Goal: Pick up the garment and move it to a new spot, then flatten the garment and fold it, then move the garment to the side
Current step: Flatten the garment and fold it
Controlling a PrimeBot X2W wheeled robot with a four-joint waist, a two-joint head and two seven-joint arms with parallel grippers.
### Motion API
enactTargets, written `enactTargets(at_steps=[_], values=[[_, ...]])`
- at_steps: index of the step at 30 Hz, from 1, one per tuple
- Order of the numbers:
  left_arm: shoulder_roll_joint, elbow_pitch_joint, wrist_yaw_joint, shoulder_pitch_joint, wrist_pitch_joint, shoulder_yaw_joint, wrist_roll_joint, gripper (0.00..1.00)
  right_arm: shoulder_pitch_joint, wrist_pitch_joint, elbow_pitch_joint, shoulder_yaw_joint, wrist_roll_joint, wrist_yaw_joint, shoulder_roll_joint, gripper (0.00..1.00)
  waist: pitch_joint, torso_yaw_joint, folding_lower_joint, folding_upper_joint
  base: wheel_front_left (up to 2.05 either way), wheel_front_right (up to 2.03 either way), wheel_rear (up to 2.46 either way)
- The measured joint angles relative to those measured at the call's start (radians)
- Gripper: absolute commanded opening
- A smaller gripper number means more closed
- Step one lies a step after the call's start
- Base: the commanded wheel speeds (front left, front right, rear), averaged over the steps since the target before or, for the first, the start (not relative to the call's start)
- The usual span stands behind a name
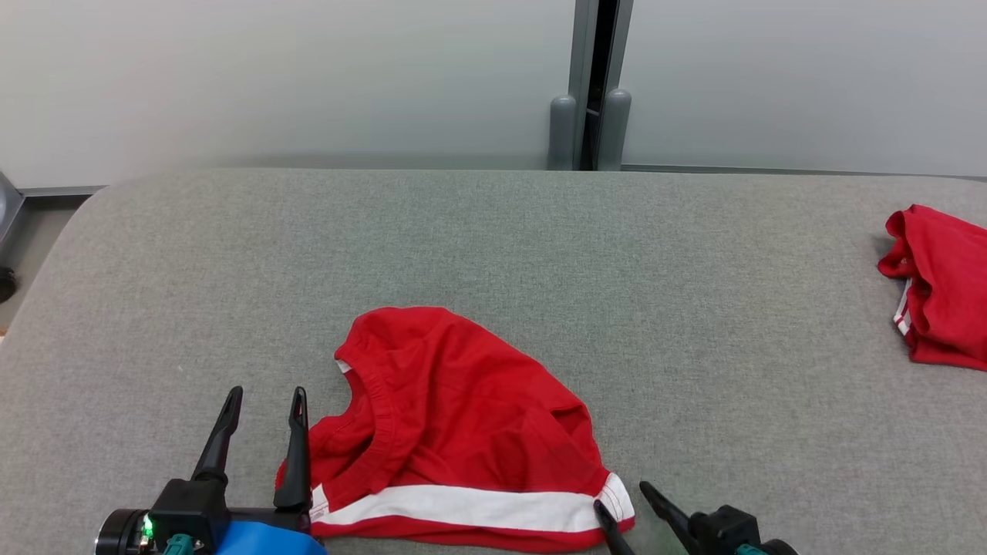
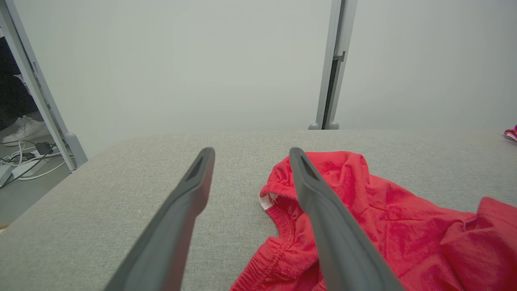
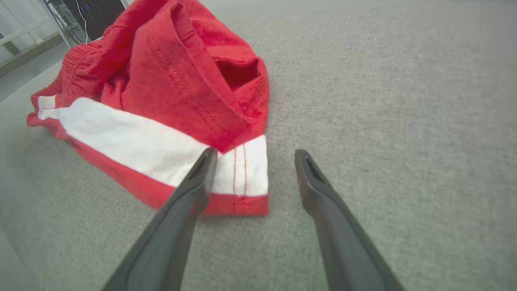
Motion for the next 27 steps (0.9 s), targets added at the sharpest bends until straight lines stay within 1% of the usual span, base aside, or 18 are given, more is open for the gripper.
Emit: enactTargets(at_steps=[2,3,4,5,6,7,11,15,21,27], values=[[-0.002,0.001,-0.002,0.000,0.000,0.003,0.002,1.00,-0.001,0.009,0.023,0.020,0.012,0.000,-0.003,1.00,0.003,0.002,0.0000,0.0000,0.00,0.00,0.00],[-0.004,0.001,-0.006,0.000,0.000,0.005,0.003,1.00,-0.002,0.010,0.034,0.026,0.019,0.000,-0.005,0.90,0.005,0.003,0.0000,0.0000,0.00,0.00,0.00],[-0.005,0.001,-0.006,0.000,0.000,0.007,0.003,1.00,-0.006,0.017,0.046,0.035,0.024,0.000,-0.007,0.70,0.006,0.003,0.0000,0.0000,0.00,0.00,0.00],[-0.006,0.002,-0.007,0.000,0.000,0.009,0.006,1.00,-0.011,0.017,0.058,0.043,0.030,0.000,-0.008,0.34,0.007,0.003,0.0000,0.0000,0.00,0.00,0.00],[-0.007,0.003,-0.008,0.000,0.000,0.011,0.008,1.00,-0.016,0.016,0.067,0.048,0.037,0.000,-0.009,0.06,0.007,0.003,0.0000,0.0000,0.00,0.00,0.00],[-0.009,0.003,-0.008,0.000,0.000,0.013,0.008,1.00,-0.023,0.016,0.077,0.056,0.046,0.000,-0.009,0.00,0.007,0.002,0.0000,0.0000,0.00,0.00,0.00],[-0.013,0.006,-0.009,0.000,0.000,0.020,0.010,1.00,-0.043,0.006,0.099,0.067,0.071,0.000,-0.012,0.00,0.006,-0.003,0.0000,0.0000,0.00,0.00,0.00],[-0.016,0.006,-0.009,0.002,0.000,0.031,0.010,1.00,-0.064,-0.015,0.087,0.003,0.067,0.000,-0.039,0.00,0.002,-0.020,0.0000,0.0000,0.00,0.00,0.00],[-0.022,0.011,-0.017,0.011,0.000,0.032,0.009,1.00,-0.059,-0.025,0.002,-0.122,0.016,0.000,-0.089,0.00,-0.006,-0.054,0.0000,0.0000,0.00,0.00,0.00],[-0.027,0.016,-0.018,0.012,0.000,0.024,0.007,1.00,0.036,-0.025,-0.090,-0.182,-0.010,0.000,-0.123,0.00,-0.014,-0.080,0.0000,0.0000,0.00,0.00,0.00]])
